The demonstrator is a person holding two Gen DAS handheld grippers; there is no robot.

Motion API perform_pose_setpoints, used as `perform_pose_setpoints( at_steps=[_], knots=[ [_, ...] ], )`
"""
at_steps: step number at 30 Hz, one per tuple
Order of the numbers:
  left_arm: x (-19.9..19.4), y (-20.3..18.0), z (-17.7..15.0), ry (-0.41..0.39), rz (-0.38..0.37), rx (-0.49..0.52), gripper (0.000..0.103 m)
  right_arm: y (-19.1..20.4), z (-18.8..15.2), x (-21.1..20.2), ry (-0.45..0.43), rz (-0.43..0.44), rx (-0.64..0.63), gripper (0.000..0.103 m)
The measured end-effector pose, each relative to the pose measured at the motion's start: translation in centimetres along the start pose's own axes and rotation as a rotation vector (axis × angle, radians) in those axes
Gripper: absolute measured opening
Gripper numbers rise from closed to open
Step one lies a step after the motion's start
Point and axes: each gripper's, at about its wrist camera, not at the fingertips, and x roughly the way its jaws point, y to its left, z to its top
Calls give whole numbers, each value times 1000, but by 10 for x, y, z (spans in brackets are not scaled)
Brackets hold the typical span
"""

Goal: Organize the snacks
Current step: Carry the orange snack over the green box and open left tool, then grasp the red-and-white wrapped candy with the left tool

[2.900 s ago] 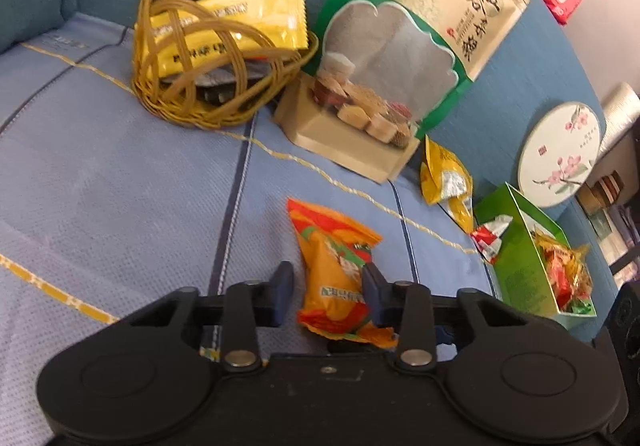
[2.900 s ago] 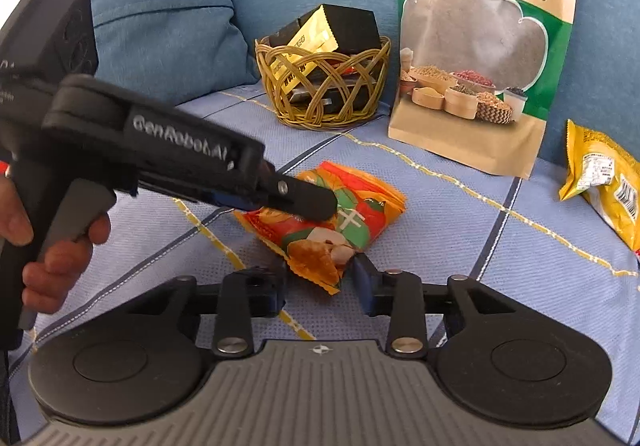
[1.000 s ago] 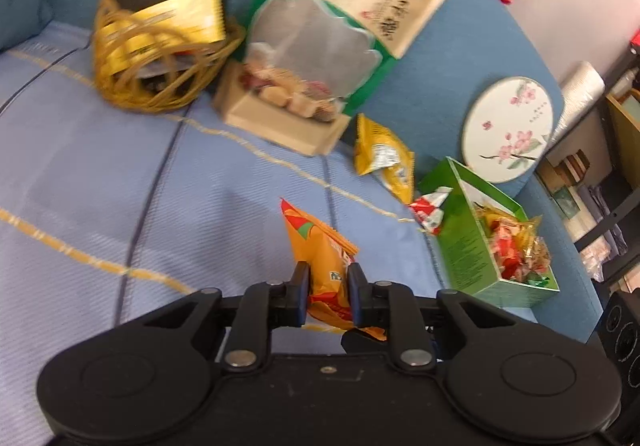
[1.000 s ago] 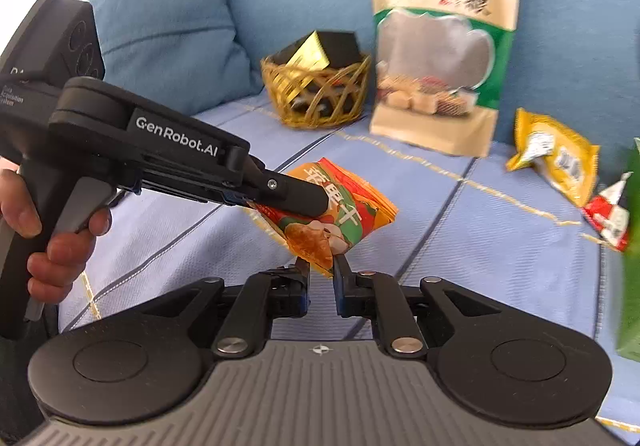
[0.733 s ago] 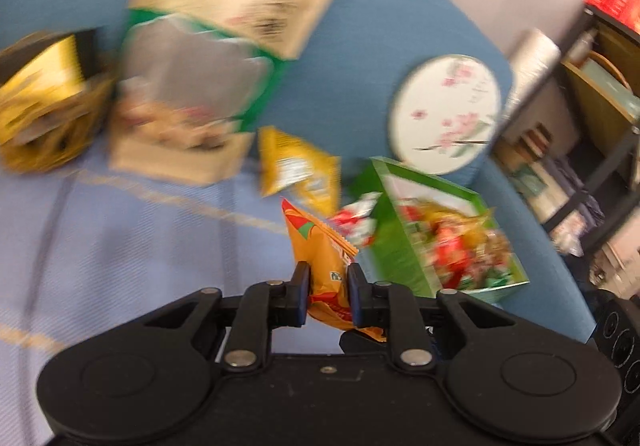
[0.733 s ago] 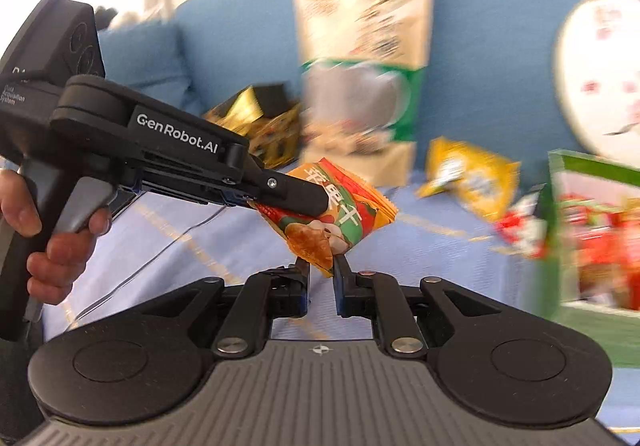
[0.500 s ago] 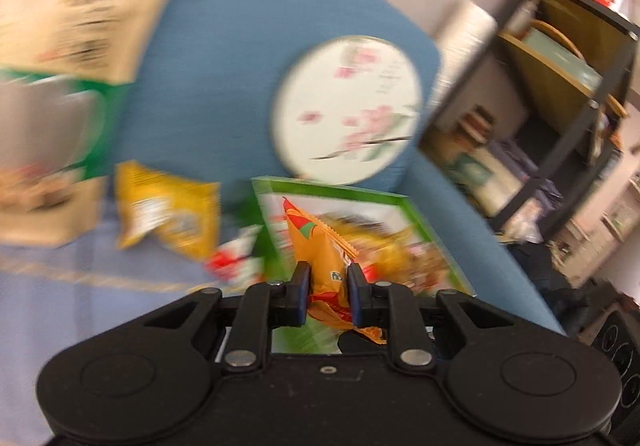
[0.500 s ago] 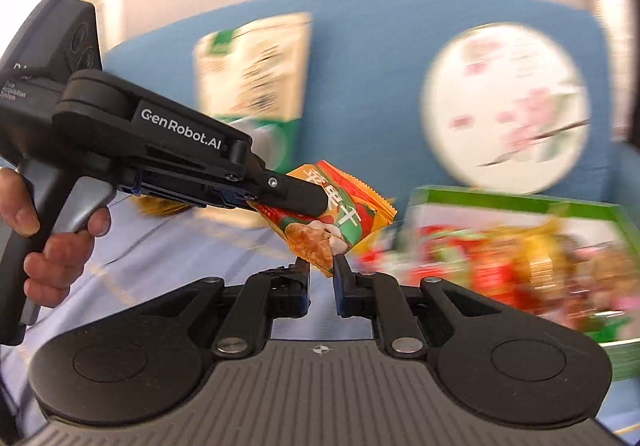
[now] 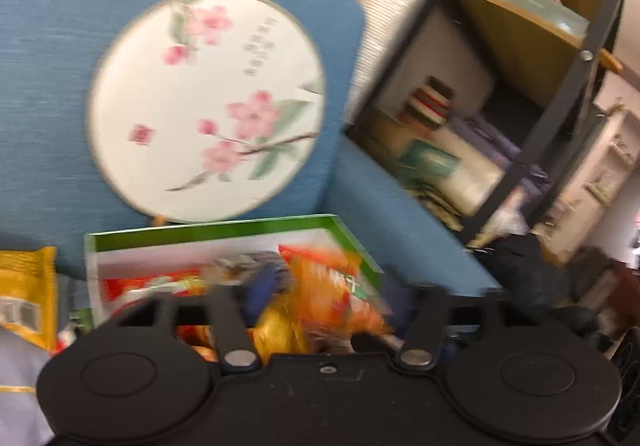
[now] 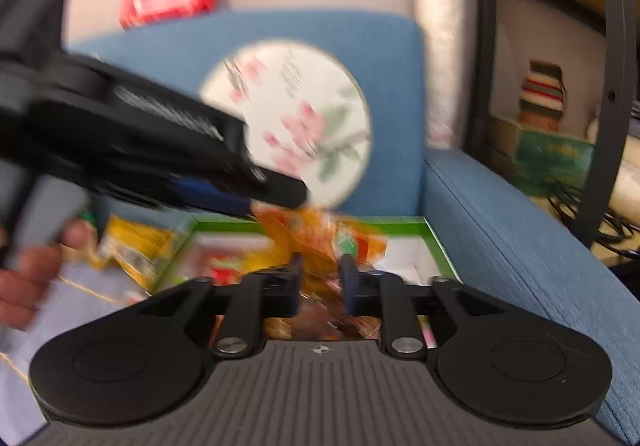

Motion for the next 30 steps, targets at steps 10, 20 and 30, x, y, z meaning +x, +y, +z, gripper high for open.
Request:
perform_pose_setpoints(
  at_steps=[10,20,30],
  knots=[
    [-60,56,-13,-41,132,-94,103,19,-23,-7,39,2,1,103],
    [-117,134,-26,-84,366,-247,103,75,19,-26,-18,225,-20,103],
    [-121,168,-37,-60,444,-267,103,143,25,41,177,346,-96,94]
  ],
)
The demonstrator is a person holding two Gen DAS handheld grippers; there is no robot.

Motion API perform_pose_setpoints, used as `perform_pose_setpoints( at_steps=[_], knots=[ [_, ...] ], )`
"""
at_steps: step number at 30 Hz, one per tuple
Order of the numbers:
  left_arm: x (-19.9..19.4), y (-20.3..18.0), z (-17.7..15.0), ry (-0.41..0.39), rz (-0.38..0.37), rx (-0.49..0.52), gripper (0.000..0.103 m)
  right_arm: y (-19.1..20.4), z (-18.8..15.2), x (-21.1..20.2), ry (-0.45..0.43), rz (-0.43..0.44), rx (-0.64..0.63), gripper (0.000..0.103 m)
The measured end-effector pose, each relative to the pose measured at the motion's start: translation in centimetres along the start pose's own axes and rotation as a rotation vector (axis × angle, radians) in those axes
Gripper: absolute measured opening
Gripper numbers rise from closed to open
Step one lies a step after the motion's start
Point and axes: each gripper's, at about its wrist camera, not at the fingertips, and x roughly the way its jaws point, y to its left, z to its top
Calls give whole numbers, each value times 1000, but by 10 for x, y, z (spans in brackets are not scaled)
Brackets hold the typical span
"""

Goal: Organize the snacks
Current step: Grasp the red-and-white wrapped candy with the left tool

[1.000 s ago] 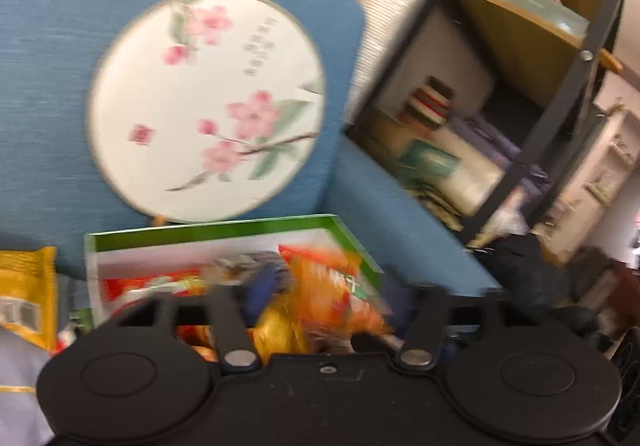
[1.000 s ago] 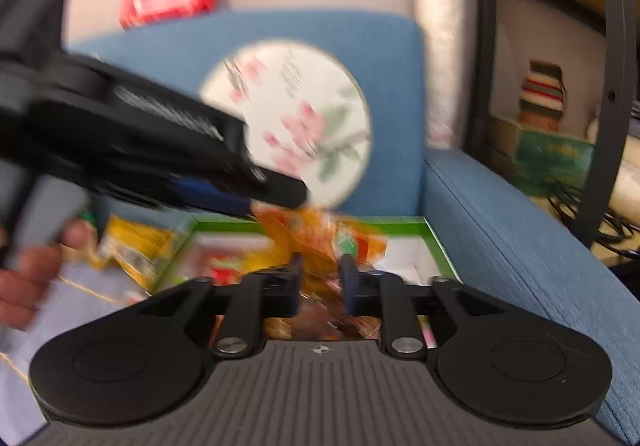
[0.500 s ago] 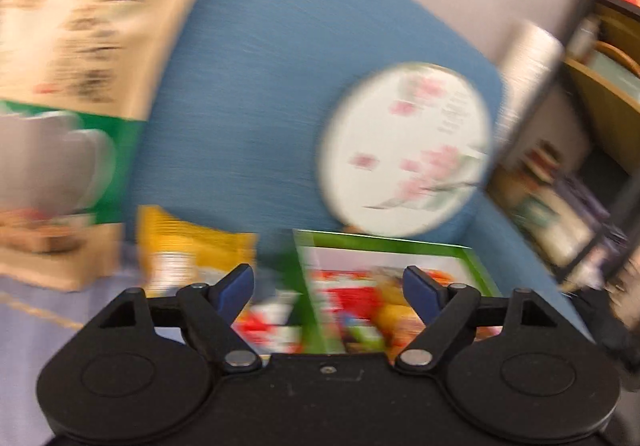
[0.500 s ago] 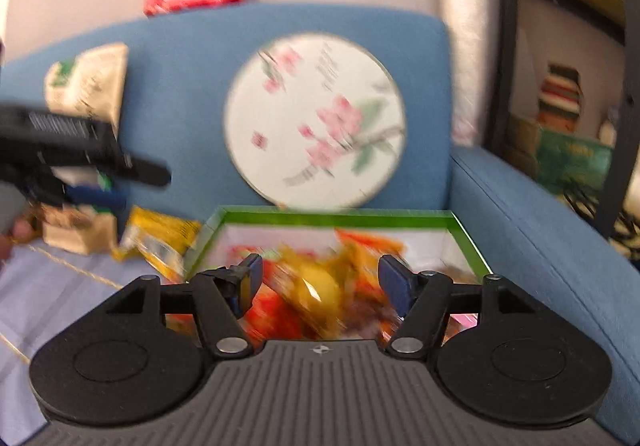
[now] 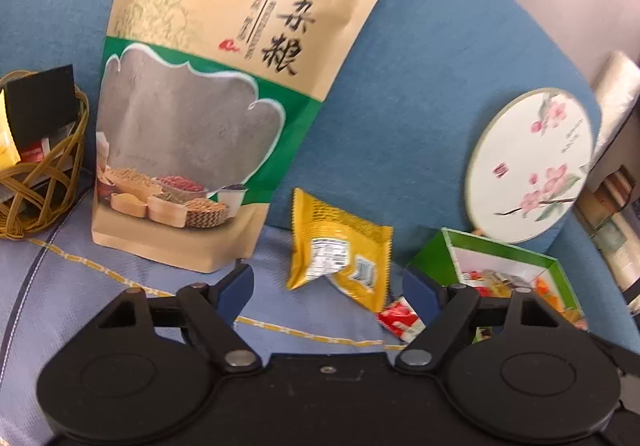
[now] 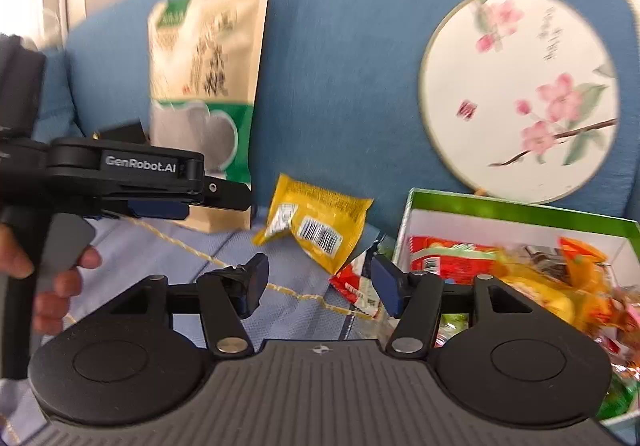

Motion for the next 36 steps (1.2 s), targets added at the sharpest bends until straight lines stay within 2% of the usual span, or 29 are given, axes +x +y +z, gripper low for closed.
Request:
perform_pose_setpoints(
  at_steps=[5,12,15,17,18,19,21,23,25,27,28,34,36],
  knots=[
    [12,4,1,16,32,28,103,13,15,38,84,-66,-119,93],
    [21,10,1,32,32,26,103,18,15,79,240,-155,-202,80],
    [22,12,1,35,36,28,103,22,14,85,249,-182,-235,78],
    [21,14,1,37,37,25,103,24,14,86,248,-180,-251,51],
    [21,15,1,38,37,25,103,23,15,85,254,-151,-247,24],
    [20,16,0,38,38,24,103,21,14,83,260,-102,-221,18],
    [18,19,0,38,40,24,103,19,12,74,248,-9,-169,16],
    [16,23,-1,42,41,19,103,15,8,59,223,123,-86,15],
    [15,27,-2,50,36,13,103,13,3,45,204,188,-44,15],
    [16,28,-3,63,26,12,103,15,1,37,192,167,-57,18],
    [17,26,-3,70,14,15,103,14,0,34,184,149,-62,32],
    [31,-7,2,96,-107,90,103,3,1,8,105,54,-56,56],
    [43,-22,6,105,-136,108,103,0,0,-2,84,33,-61,61]
  ],
)
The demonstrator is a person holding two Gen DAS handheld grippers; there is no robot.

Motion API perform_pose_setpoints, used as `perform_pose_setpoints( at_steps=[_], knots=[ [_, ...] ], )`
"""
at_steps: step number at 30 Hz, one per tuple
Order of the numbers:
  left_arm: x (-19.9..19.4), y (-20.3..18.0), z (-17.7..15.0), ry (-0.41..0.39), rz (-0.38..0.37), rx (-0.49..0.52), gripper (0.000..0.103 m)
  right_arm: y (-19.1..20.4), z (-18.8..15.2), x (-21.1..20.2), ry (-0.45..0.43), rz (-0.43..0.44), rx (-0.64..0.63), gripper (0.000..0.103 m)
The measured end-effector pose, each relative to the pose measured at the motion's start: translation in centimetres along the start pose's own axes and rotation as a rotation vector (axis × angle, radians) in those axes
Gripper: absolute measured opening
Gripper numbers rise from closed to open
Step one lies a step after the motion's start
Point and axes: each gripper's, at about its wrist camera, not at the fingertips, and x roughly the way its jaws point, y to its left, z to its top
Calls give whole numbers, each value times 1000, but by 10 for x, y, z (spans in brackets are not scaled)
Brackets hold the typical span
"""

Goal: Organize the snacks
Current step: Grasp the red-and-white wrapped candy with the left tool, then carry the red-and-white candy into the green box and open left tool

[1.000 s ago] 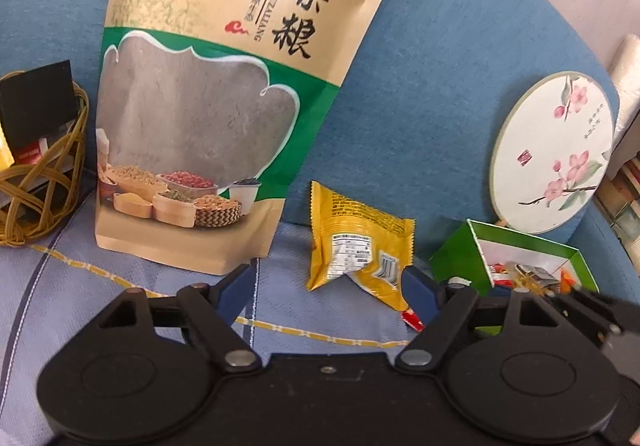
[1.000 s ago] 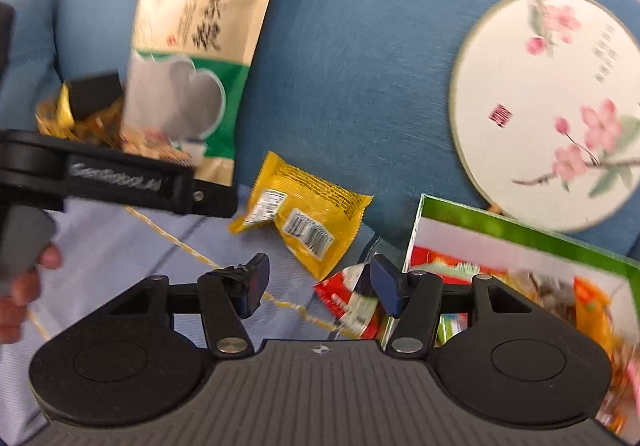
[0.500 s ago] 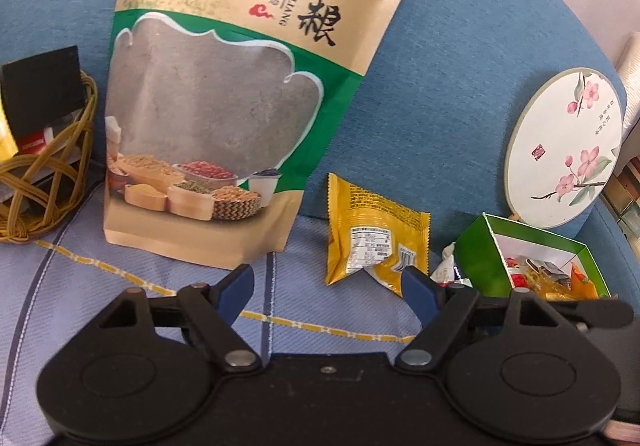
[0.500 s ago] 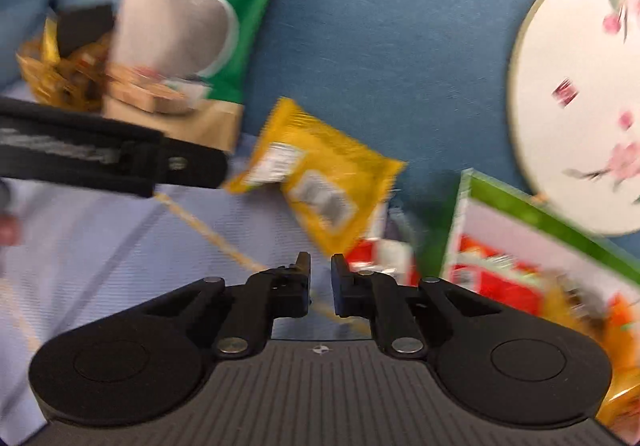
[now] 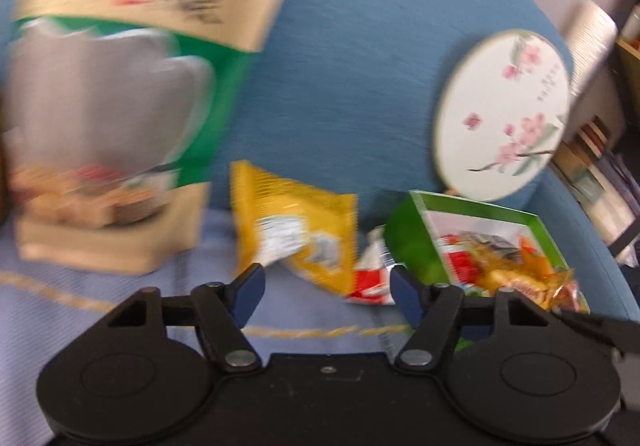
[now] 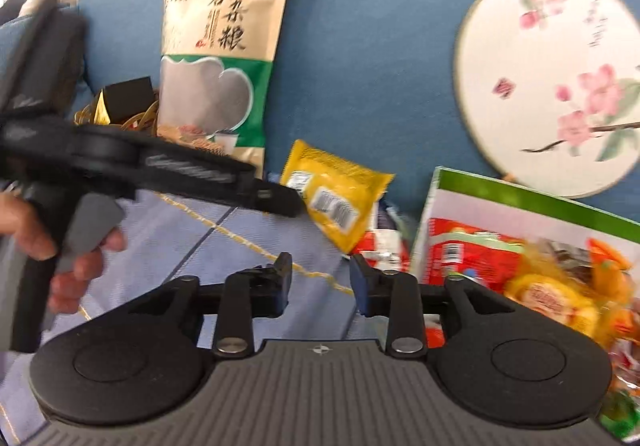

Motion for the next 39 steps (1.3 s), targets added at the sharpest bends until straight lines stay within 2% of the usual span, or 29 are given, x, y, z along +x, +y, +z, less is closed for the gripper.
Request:
perform_pose_setpoints(
  at_steps=[5,7,8,9,10,11,12,16,20,24,27,28,30,32,34,39],
  knots=[
    [38,-20,15,6,-22,-51,102,-6,-8,-17,-33,-40,-40,75],
    [54,-26,18,16,-15,-44,96,-9,-11,-20,-45,-47,-44,79],
    [63,-29,20,22,-3,-37,89,-11,-13,-22,-47,-46,-38,80],
    [71,-30,20,33,7,-31,77,-13,-14,-23,-47,-43,-29,80],
    [79,-30,20,55,10,-27,69,-14,-15,-23,-51,-39,-22,80],
    [87,-30,18,82,18,-21,39,-15,-16,-25,-56,-37,-16,81],
    [93,-30,16,106,10,-14,26,-16,-17,-25,-53,-35,-2,82],
    [83,-24,7,134,-52,-33,19,-17,-20,-29,-49,-35,2,84],
    [50,-14,-9,151,-59,-23,17,-10,-22,-39,-64,-13,23,84],
    [6,4,-30,155,-59,-35,19,7,-24,-43,-73,39,33,86],
    [-23,20,-43,146,-57,-87,25,23,-26,-41,-63,90,16,93],
    [-29,25,-45,143,-55,-99,32,30,-27,-37,-49,109,18,93],
    [-45,32,-51,120,-33,-116,79,41,-31,-29,-20,143,21,93],
    [-53,35,-55,107,-14,-117,98,51,-36,-19,11,165,32,93],
    [-55,38,-56,108,-24,-122,103,58,-38,-9,36,174,53,93],
    [-50,35,-62,126,-58,-135,103,64,-45,9,64,165,137,93]
  ],
)
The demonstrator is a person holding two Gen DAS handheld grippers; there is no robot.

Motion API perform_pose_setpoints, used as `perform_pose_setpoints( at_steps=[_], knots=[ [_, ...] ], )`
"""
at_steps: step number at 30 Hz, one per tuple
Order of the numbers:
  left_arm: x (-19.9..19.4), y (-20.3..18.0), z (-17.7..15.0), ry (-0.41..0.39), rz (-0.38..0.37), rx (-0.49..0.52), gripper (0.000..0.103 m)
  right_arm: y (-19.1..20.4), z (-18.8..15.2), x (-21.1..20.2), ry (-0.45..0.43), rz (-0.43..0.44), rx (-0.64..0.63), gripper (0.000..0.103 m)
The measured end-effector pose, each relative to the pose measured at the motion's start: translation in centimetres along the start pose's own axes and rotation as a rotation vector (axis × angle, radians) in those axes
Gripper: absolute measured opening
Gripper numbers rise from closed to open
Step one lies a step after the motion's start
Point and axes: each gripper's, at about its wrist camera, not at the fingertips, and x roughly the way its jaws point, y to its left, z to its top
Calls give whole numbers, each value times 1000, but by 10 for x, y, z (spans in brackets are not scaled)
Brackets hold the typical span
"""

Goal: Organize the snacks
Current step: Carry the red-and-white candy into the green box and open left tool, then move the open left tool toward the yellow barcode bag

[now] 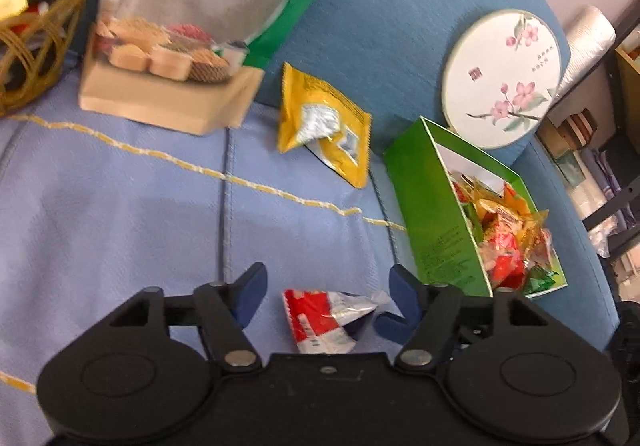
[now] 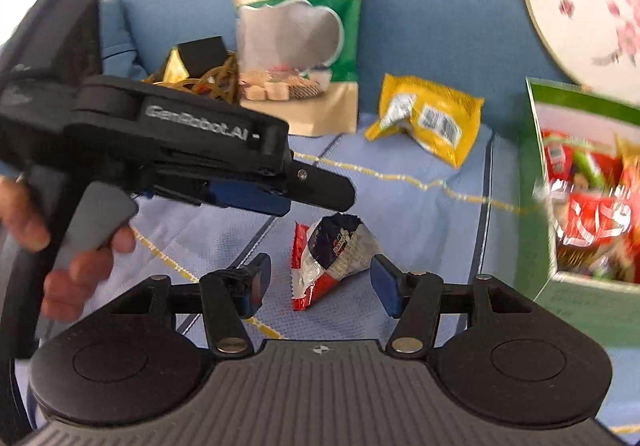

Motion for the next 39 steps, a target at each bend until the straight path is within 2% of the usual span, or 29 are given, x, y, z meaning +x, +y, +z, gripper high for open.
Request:
perform_pose_setpoints(
  at_steps=[5,7,9,11,13,17,23,29,32,33,34,36,38,39],
  knots=[
    [18,-7,-11,49,0,32,103,-3,-11,17,-2,-13,63,91],
    [19,-11,-16,28,14,72,103,-4,-16,23,-9,-25,81,75],
    [19,-14,-17,27,59,109,100,-4,-19,23,-24,-32,82,70],
    [16,-13,-17,38,51,92,99,-4,-19,17,-27,-38,78,63],
    [10,-16,-18,29,42,83,98,-5,-18,9,-36,-31,81,50],
    [-8,-42,-13,-33,21,110,98,-1,-13,-16,-101,-72,28,50],
    [-23,-106,10,-124,-55,210,98,-16,8,-71,-262,-145,-9,50],
    [1,-169,29,-163,-127,295,98,-56,23,-112,-364,-254,-17,50],
    [21,-189,32,-165,-152,301,103,-79,25,-120,-388,-321,-13,50],
    [26,-194,31,-173,-141,305,103,-86,24,-120,-392,-347,-18,52],
    [27,-195,30,-176,-121,311,103,-87,23,-115,-382,-393,-29,66],
    [21,-194,24,-211,-63,309,103,-97,19,-107,-307,-472,-40,103],
    [9,-184,19,-230,-47,312,103,-99,8,-105,-310,-524,-50,103],
    [3,-178,18,-224,-31,313,103,-98,4,-105,-309,-523,-55,103]
  ],
)
